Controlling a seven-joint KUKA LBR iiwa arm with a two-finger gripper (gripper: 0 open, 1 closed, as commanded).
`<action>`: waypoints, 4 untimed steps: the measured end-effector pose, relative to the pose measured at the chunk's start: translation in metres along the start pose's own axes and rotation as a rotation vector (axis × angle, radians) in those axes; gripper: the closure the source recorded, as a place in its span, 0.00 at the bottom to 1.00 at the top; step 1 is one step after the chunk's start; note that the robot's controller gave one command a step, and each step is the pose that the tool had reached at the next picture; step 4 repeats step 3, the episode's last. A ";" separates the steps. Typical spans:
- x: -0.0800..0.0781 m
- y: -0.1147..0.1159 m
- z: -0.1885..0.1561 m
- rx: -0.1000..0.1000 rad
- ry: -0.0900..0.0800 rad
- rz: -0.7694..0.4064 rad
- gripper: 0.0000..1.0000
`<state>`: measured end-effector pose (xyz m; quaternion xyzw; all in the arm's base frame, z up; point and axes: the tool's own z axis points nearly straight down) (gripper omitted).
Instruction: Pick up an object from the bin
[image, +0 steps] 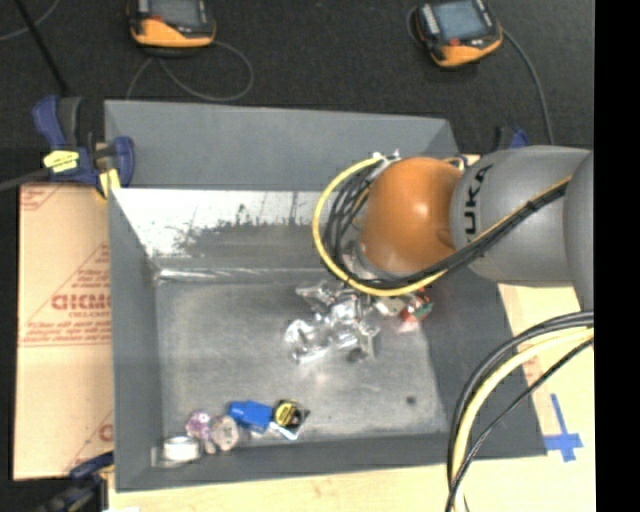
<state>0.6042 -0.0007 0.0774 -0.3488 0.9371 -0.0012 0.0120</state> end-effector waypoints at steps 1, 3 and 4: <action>0.015 0.001 -0.001 0.001 -0.004 0.078 0.00; 0.012 -0.002 -0.077 -0.004 0.016 0.081 1.00; 0.012 -0.002 -0.077 -0.004 0.016 0.081 1.00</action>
Offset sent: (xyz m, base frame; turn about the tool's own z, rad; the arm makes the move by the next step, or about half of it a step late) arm -0.0193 -0.0129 -0.0074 0.0789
